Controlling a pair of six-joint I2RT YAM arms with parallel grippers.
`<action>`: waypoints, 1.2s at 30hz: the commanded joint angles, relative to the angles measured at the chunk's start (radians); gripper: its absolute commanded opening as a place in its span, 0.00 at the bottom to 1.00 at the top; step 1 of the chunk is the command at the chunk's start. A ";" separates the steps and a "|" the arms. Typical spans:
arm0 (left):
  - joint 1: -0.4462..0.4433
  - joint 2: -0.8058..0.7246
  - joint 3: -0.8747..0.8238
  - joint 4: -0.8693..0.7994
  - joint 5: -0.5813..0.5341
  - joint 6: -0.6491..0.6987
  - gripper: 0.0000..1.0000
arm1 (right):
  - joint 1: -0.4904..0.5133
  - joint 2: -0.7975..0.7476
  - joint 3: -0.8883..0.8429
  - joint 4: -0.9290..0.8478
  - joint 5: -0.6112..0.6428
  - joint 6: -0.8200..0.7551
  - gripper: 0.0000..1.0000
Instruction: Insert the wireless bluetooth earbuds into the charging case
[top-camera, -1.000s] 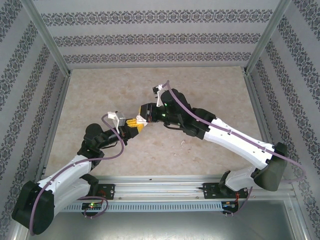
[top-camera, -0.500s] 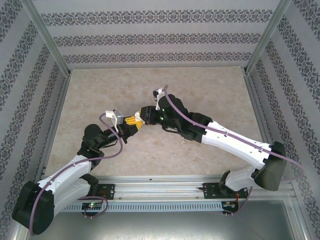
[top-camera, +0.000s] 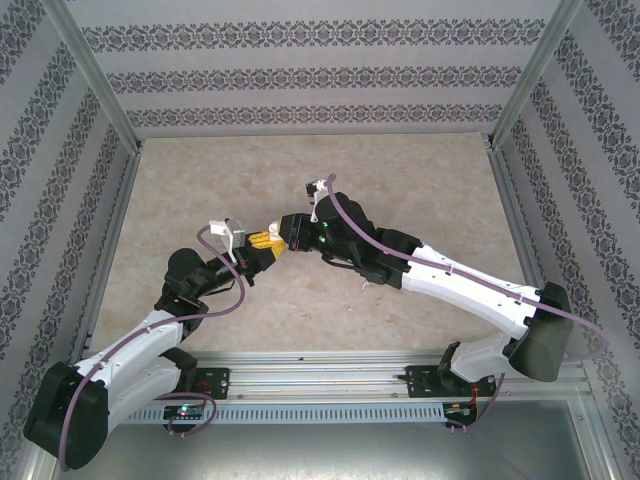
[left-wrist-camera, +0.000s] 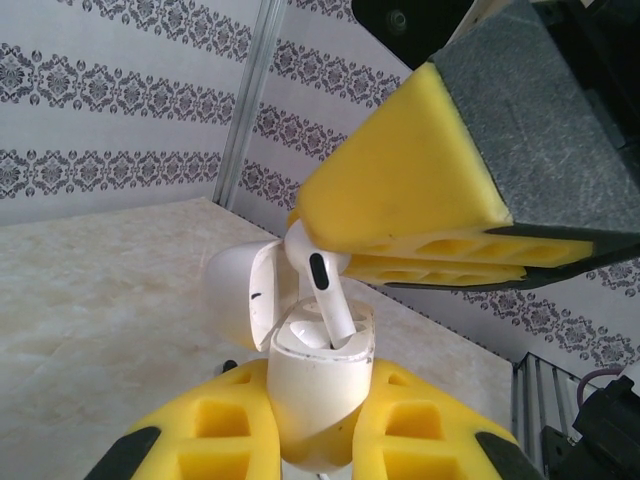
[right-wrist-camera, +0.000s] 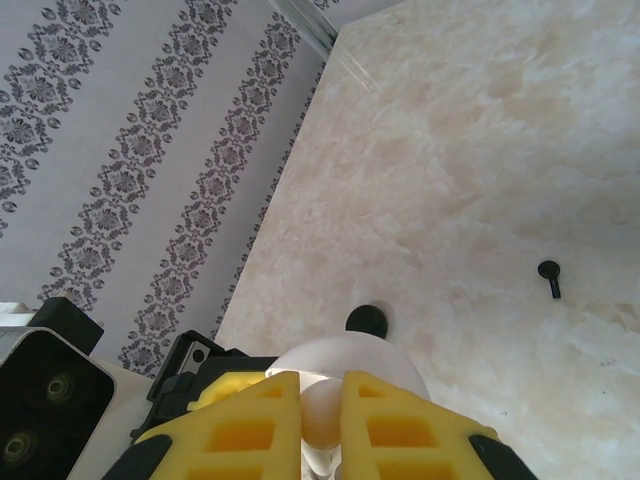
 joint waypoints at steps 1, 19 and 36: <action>0.012 -0.010 0.027 0.072 -0.006 -0.016 0.00 | 0.018 -0.020 -0.026 -0.008 0.030 0.007 0.13; 0.013 -0.002 0.035 0.032 0.012 -0.003 0.00 | 0.046 0.019 0.052 -0.176 0.030 -0.021 0.26; 0.011 -0.014 0.049 -0.061 0.003 0.057 0.00 | 0.029 0.083 0.371 -0.596 0.046 0.053 0.54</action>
